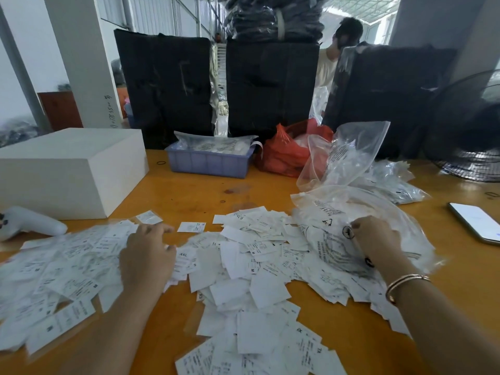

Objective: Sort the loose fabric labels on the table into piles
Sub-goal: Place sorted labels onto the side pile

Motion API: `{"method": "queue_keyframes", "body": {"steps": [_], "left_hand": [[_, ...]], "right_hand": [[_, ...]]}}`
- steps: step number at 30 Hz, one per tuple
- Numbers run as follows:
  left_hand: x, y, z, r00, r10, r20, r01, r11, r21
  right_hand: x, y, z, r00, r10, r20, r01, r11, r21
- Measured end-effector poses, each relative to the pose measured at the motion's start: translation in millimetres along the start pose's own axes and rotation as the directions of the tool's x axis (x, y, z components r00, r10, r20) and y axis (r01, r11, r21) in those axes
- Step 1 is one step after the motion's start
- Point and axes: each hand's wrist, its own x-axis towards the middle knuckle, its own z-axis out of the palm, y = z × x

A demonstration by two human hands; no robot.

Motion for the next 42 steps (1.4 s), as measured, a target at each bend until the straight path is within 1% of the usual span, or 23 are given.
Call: {"method": "queue_keyframes", "body": {"steps": [2, 4, 6, 8, 10, 11, 15, 17, 19, 21, 22, 23, 25, 26, 27, 29, 31, 32, 33, 35, 36, 38, 42], "left_hand": [[-1.9, 3.4, -0.5, 0.996, 0.090, -0.007, -0.089, 0.994, 0.067], [-4.9, 10.6, 1.7, 0.969, 0.245, -0.032, -0.246, 0.969, -0.004], [-11.6, 20.1, 5.1, 0.906, 0.421, -0.045, -0.423, 0.900, -0.104], [-19.2, 28.5, 7.2, 0.828, 0.560, -0.019, -0.551, 0.807, -0.211], [-25.1, 32.9, 10.0, 0.766, 0.643, 0.004, -0.614, 0.734, -0.292], [-26.4, 33.9, 11.7, 0.751, 0.660, 0.014, -0.622, 0.715, -0.319], [-26.0, 32.4, 17.5, 0.787, 0.616, 0.046, -0.545, 0.728, -0.416], [-25.3, 32.9, 17.8, 0.825, 0.563, 0.046, -0.479, 0.742, -0.469], [-24.3, 34.5, 16.5, 0.873, 0.482, 0.077, -0.368, 0.753, -0.545], [-24.1, 35.8, 13.7, 0.881, 0.441, 0.171, -0.255, 0.747, -0.614], [-24.0, 35.7, 11.9, 0.865, 0.443, 0.236, -0.207, 0.743, -0.636], [-24.7, 35.6, 9.9, 0.836, 0.455, 0.308, -0.162, 0.740, -0.652], [-27.7, 36.8, 7.0, 0.770, 0.474, 0.428, -0.066, 0.725, -0.685], [-28.9, 38.8, 5.5, 0.744, 0.481, 0.464, -0.021, 0.711, -0.703], [-29.8, 40.4, 5.4, 0.739, 0.481, 0.471, 0.003, 0.697, -0.717], [-31.8, 43.9, 5.3, 0.795, 0.436, 0.421, 0.027, 0.668, -0.744], [-31.3, 45.6, 5.8, 0.870, 0.345, 0.353, 0.068, 0.624, -0.778], [-31.0, 46.2, 5.8, 0.888, 0.301, 0.349, 0.115, 0.588, -0.801], [-30.1, 46.3, 5.6, 0.894, 0.262, 0.364, 0.177, 0.539, -0.823], [-27.3, 46.0, 5.6, 0.892, 0.196, 0.406, 0.281, 0.463, -0.841], [-25.9, 45.5, 6.1, 0.890, 0.173, 0.422, 0.312, 0.444, -0.840], [-24.8, 44.8, 7.1, 0.889, 0.145, 0.434, 0.336, 0.436, -0.835], [-25.5, 44.1, 8.1, 0.894, 0.139, 0.427, 0.333, 0.434, -0.837]], "right_hand": [[-2.1, -3.7, -0.6, 0.998, 0.007, -0.061, -0.006, 1.000, 0.009], [-3.6, -5.6, -0.8, 0.995, 0.002, -0.105, 0.000, 1.000, 0.020], [-4.2, -4.8, -0.2, 0.988, -0.011, -0.153, 0.023, 0.997, 0.077], [-6.7, -4.2, -0.5, 0.979, -0.024, -0.205, 0.050, 0.991, 0.121], [-9.6, -3.8, -0.3, 0.956, -0.058, -0.286, 0.106, 0.982, 0.155], [-10.9, -4.3, -0.5, 0.942, -0.075, -0.328, 0.141, 0.973, 0.182], [-17.2, -13.7, -3.5, 0.891, -0.109, -0.440, 0.287, 0.888, 0.361], [-27.4, -25.9, -8.8, 0.843, -0.147, -0.517, 0.431, 0.759, 0.487], [-46.5, -42.7, -12.8, 0.817, -0.225, -0.531, 0.546, 0.601, 0.584], [-68.8, -60.0, -8.5, 0.838, -0.357, -0.412, 0.541, 0.452, 0.709], [-79.2, -68.5, -3.0, 0.847, -0.435, -0.306, 0.487, 0.402, 0.776], [-88.5, -76.2, 3.3, 0.840, -0.504, -0.202, 0.428, 0.385, 0.818], [-99.6, -86.2, 15.8, 0.801, -0.593, -0.080, 0.371, 0.387, 0.844], [-102.4, -89.6, 20.5, 0.783, -0.619, -0.059, 0.363, 0.377, 0.852], [-104.5, -92.4, 23.5, 0.768, -0.639, -0.044, 0.353, 0.364, 0.862], [-105.7, -95.4, 28.1, 0.758, -0.652, -0.020, 0.319, 0.344, 0.883], [-103.2, -95.2, 33.4, 0.782, -0.622, -0.033, 0.332, 0.370, 0.868], [-100.9, -93.7, 36.0, 0.799, -0.600, -0.049, 0.371, 0.426, 0.825], [-97.6, -91.9, 38.8, 0.807, -0.587, -0.066, 0.436, 0.516, 0.737], [-92.0, -88.8, 46.1, 0.780, -0.623, -0.056, 0.577, 0.683, 0.448], [-90.2, -87.6, 49.9, 0.762, -0.647, -0.028, 0.620, 0.716, 0.322], [-89.5, -87.1, 55.2, 0.738, -0.675, -0.004, 0.664, 0.725, 0.184], [-90.6, -87.6, 58.8, 0.692, -0.718, -0.079, 0.722, 0.686, 0.090]]}}
